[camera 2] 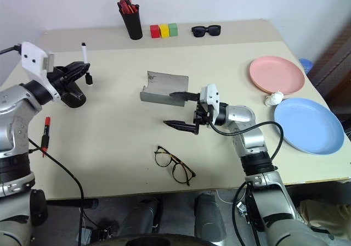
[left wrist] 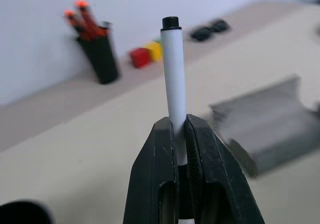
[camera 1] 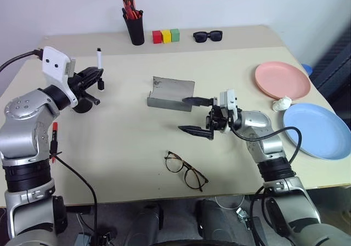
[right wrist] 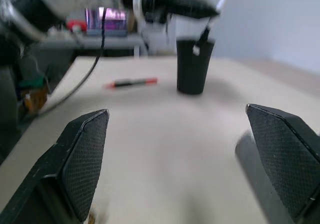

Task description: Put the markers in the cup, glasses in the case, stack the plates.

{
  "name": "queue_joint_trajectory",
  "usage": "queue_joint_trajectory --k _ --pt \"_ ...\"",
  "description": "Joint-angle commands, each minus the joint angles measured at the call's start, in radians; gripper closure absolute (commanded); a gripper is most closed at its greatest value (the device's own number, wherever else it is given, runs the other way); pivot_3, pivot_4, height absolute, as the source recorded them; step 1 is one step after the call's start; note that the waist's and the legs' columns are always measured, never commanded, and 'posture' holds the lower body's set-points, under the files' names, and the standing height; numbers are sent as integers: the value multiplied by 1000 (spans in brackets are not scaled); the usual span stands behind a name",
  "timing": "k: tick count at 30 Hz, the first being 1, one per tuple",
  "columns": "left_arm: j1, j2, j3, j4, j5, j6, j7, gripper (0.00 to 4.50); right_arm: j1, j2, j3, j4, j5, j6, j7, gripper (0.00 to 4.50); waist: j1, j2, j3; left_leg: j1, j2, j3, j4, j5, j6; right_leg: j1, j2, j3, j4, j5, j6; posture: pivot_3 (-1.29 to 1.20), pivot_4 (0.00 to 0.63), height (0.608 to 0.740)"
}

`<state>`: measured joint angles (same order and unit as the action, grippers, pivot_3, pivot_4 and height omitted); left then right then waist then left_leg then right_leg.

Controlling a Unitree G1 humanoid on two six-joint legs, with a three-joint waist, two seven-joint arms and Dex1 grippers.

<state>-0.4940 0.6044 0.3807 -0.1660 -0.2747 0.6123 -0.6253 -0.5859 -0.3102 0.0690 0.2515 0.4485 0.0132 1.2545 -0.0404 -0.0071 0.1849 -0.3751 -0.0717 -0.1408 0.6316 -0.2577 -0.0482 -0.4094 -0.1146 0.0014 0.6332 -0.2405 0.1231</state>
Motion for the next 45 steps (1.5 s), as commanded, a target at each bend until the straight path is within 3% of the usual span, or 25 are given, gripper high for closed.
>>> queue_joint_trajectory --k 1,9,17,32,44,45 --pt "-9 -17 72 -63 -1 -9 135 4463 -60 33 -38 -5 52 4 -12 0 0 0 0 0 0 0 0 0 0 0 0 0 0 0 0 0 150 740" --pt "-51 -34 108 -31 29 -90 324 4463 -97 56 -37 44 40 -24 1 0 0 0 0 0 0 0 0 0 0 0 0 0 0 0 0 0 150 740" --pt "-57 -33 82 66 161 -221 523 4463 -97 67 -29 64 25 -48 1 0 -1 0 0 0 0 0 -1 0 -1 0 0 0 0 0 0 0 150 740" --pt "34 -132 60 24 141 -144 590 4463 -90 71 -33 93 7 -77 -19 0 -1 0 0 0 0 0 -1 0 -1 0 0 0 0 0 0 0 150 740" --pt "28 -135 52 71 134 -151 598 4463 -78 68 -30 74 3 -69 -28 0 -1 0 0 0 -1 0 -1 0 -1 0 0 0 0 0 0 0 150 740" --pt "29 -136 50 73 134 -150 598 4110 -79 68 -31 74 3 -69 -28 0 -1 0 0 0 -1 0 -1 0 -1 0 0 0 0 0 0 0 150 740"
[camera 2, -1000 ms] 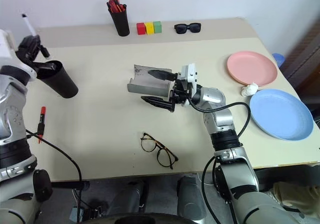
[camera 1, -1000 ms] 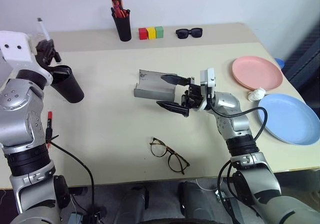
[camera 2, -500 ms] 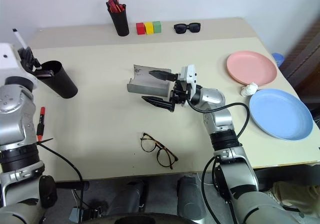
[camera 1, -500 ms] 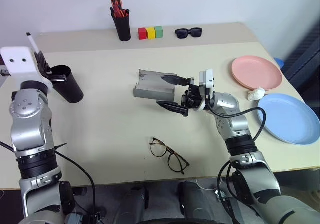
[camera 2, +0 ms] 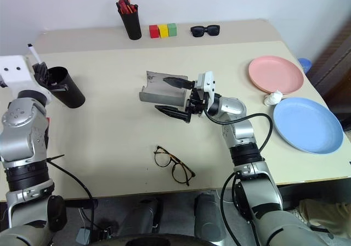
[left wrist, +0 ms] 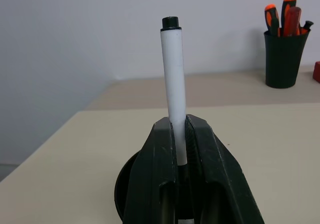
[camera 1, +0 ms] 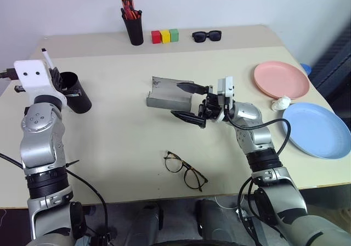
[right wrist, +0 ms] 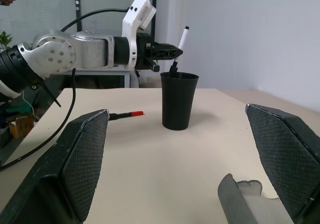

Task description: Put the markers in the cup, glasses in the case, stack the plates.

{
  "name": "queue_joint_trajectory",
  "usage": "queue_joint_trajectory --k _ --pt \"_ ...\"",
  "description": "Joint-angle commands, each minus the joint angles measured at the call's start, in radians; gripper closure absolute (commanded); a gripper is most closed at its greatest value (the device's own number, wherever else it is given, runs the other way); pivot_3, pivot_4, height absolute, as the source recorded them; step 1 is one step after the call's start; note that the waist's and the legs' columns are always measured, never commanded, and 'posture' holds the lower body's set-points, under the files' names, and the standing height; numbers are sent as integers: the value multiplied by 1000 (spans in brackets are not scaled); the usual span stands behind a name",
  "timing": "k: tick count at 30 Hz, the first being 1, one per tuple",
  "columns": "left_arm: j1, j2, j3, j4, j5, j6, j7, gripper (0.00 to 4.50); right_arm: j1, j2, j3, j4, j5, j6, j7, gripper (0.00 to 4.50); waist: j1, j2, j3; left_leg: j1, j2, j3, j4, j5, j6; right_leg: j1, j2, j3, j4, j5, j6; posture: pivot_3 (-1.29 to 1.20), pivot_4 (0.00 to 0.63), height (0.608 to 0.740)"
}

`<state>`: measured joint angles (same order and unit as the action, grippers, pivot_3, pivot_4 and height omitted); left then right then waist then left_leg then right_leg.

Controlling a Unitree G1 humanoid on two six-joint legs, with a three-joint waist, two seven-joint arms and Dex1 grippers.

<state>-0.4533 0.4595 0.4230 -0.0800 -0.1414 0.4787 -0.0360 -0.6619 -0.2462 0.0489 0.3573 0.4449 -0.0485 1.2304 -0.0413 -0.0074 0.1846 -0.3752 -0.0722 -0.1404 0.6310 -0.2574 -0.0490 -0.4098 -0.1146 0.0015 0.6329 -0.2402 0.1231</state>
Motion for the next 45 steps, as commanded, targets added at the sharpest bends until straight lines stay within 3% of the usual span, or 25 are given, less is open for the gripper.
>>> queue_joint_trajectory --k 1,3,8,15,25,29,33,37,45 --pt "-10 8 6 -11 2 -16 10 3728 -3 3 -12 -32 7 -6 -5 0 0 0 0 0 0 0 0 0 0 0 0 0 0 0 0 0 150 740" --pt "-5 5 5 -14 -1 -13 10 2966 -3 2 -12 -32 8 -6 -7 0 0 0 0 0 0 0 0 0 0 0 0 0 0 0 0 0 150 740" --pt "3 -1 14 -44 -25 2 1 471 -2 0 -12 -31 8 -6 -8 0 0 0 0 0 0 0 0 0 0 0 0 0 0 0 0 0 150 740" --pt "-10 25 100 -160 -154 118 -22 471 -6 4 -8 -17 4 -8 -4 0 -1 0 0 0 0 0 0 0 0 0 0 0 0 0 0 0 150 740" --pt "135 74 489 -430 -474 672 29 471 0 1 6 6 -3 15 25 0 -3 0 0 0 0 0 0 0 0 0 0 0 0 0 0 0 150 740" --pt "212 54 583 -533 -548 904 33 471 26 -30 36 -26 -5 49 91 0 2 -1 0 0 0 -1 0 0 0 1 0 0 -1 0 0 0 150 740" --pt "266 11 597 -571 -542 1067 25 471 42 -57 64 -29 -25 40 145 0 1 -1 0 1 0 -1 0 0 -1 2 0 0 -1 0 0 0 150 740" --pt "290 -49 570 -578 -478 1119 48 471 41 -64 71 -20 -41 25 161 0 -1 -2 0 1 1 -1 0 1 -2 2 1 0 -1 0 0 0 150 740" --pt "243 -112 462 -474 -318 1048 116 471 39 -62 98 -12 -84 -35 199 0 1 -3 0 1 1 -1 -1 2 -3 2 1 0 -1 0 0 0 150 740"
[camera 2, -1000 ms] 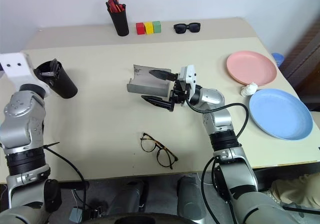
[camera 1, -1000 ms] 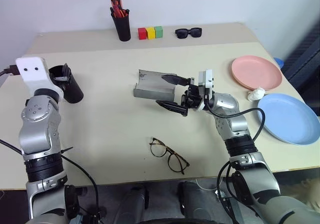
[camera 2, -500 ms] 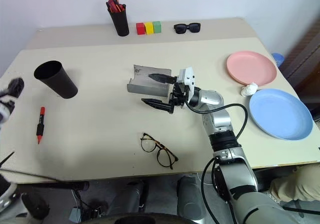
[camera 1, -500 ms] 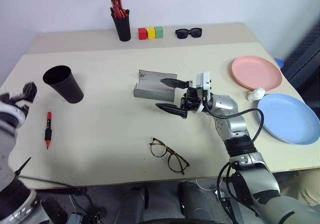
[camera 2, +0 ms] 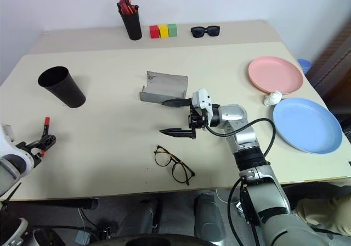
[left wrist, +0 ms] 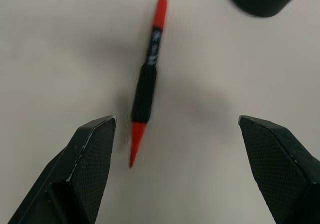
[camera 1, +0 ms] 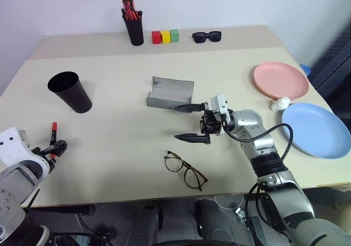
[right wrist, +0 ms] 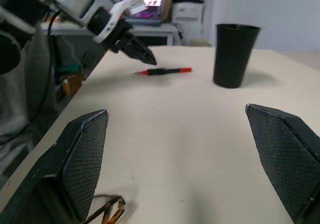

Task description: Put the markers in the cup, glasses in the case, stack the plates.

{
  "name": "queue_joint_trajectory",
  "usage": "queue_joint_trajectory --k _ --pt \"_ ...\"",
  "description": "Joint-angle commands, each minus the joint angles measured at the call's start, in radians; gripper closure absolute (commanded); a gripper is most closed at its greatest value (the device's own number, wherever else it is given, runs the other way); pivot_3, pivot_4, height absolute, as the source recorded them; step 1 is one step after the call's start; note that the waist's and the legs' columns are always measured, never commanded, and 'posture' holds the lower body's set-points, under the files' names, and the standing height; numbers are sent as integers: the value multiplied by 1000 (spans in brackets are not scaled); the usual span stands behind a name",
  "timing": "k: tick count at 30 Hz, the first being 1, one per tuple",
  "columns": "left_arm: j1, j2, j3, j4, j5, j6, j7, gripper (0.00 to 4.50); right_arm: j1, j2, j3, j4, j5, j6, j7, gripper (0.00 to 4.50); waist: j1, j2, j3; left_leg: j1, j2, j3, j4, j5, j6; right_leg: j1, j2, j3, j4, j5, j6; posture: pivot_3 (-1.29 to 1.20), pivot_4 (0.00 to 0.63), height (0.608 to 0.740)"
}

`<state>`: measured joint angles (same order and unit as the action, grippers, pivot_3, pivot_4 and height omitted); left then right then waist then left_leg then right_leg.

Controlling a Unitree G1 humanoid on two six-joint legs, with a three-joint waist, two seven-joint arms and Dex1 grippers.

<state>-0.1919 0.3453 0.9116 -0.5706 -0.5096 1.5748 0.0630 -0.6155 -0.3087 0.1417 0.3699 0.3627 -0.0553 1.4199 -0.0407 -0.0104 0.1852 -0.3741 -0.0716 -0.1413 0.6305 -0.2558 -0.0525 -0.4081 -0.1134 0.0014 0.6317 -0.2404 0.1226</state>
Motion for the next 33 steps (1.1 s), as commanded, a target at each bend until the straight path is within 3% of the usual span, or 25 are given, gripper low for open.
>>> queue_joint_trajectory --k 1,10,26,33 --pt "-31 -1 -33 31 62 -58 21 471 -6 2 6 -28 -2 -28 8 0 0 0 0 0 0 0 0 0 0 0 0 0 0 0 0 0 150 740" --pt "-118 58 -77 169 150 -104 9 471 5 -2 2 -45 2 -27 -10 0 -1 -1 0 0 0 0 -1 0 0 0 0 0 -1 0 0 0 150 740" --pt "-273 199 -142 433 287 -4 -8 471 20 3 8 -64 4 -23 -40 0 -1 -2 1 0 0 0 -1 0 -1 -1 0 0 0 0 0 0 150 740" --pt "-368 218 -164 561 319 32 -26 471 25 0 7 -72 5 -19 -44 0 -1 -2 1 0 0 -1 -1 1 -1 -1 0 0 0 0 0 0 150 740"
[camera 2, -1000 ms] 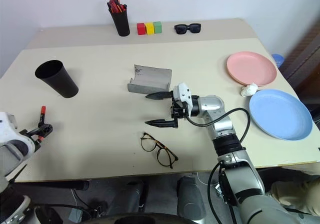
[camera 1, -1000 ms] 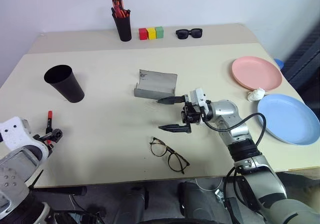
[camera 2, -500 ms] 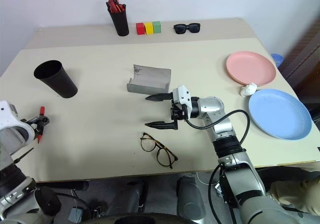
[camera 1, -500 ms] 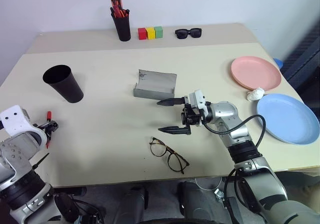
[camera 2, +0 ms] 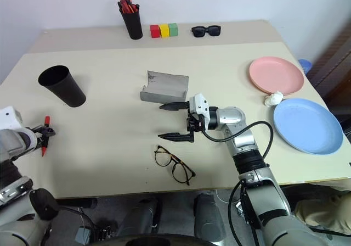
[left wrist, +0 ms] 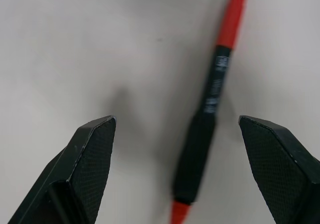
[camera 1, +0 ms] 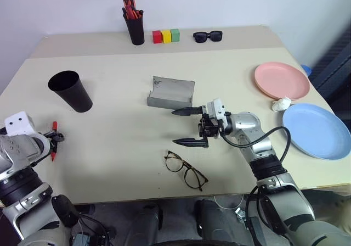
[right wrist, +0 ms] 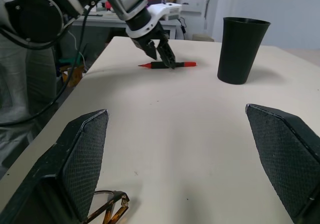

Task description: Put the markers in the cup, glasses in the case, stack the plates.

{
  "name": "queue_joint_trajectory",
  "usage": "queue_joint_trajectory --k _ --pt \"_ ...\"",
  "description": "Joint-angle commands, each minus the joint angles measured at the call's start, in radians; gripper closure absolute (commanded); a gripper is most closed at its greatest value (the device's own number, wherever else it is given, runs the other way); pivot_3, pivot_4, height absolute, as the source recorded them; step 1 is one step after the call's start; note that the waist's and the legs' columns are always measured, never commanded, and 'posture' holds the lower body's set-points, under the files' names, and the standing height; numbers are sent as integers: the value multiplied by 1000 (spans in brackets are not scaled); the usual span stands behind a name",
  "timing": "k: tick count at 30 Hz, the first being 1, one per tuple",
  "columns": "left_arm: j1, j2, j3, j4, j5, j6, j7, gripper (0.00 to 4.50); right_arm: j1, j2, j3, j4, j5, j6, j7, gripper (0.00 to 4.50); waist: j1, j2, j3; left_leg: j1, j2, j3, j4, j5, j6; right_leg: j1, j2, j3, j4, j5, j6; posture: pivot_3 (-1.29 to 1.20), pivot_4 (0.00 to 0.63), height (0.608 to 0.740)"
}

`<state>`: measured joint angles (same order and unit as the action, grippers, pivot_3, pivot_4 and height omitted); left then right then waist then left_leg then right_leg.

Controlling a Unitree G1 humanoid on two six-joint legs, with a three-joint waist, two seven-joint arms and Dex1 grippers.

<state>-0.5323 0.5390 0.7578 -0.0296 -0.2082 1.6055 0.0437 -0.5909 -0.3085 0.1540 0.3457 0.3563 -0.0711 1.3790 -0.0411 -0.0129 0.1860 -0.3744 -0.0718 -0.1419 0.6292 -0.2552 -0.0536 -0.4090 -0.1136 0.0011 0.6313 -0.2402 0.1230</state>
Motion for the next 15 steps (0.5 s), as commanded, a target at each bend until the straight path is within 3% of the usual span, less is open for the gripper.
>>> queue_joint_trajectory --k 1,8,11,15 --pt "-45 31 -20 50 26 -4 -5 471 2 -2 -6 -50 12 -2 -4 0 -1 0 0 0 0 0 0 0 0 0 0 0 0 0 0 0 150 740" --pt "-107 50 -49 145 62 -4 -6 471 22 -12 -10 -78 15 9 -18 0 -1 0 0 0 0 0 -1 0 -1 -1 0 0 0 0 0 0 150 740" --pt "-117 46 -58 166 78 -2 -3 1316 33 -17 -13 -96 15 16 -31 0 -1 0 0 0 0 0 -1 0 -1 -1 0 0 1 0 0 0 150 740" --pt "-125 33 -55 161 89 7 -4 3251 43 -20 -16 -106 15 19 -44 0 -4 0 0 0 0 0 -1 0 -1 -1 0 0 1 0 0 0 150 740"
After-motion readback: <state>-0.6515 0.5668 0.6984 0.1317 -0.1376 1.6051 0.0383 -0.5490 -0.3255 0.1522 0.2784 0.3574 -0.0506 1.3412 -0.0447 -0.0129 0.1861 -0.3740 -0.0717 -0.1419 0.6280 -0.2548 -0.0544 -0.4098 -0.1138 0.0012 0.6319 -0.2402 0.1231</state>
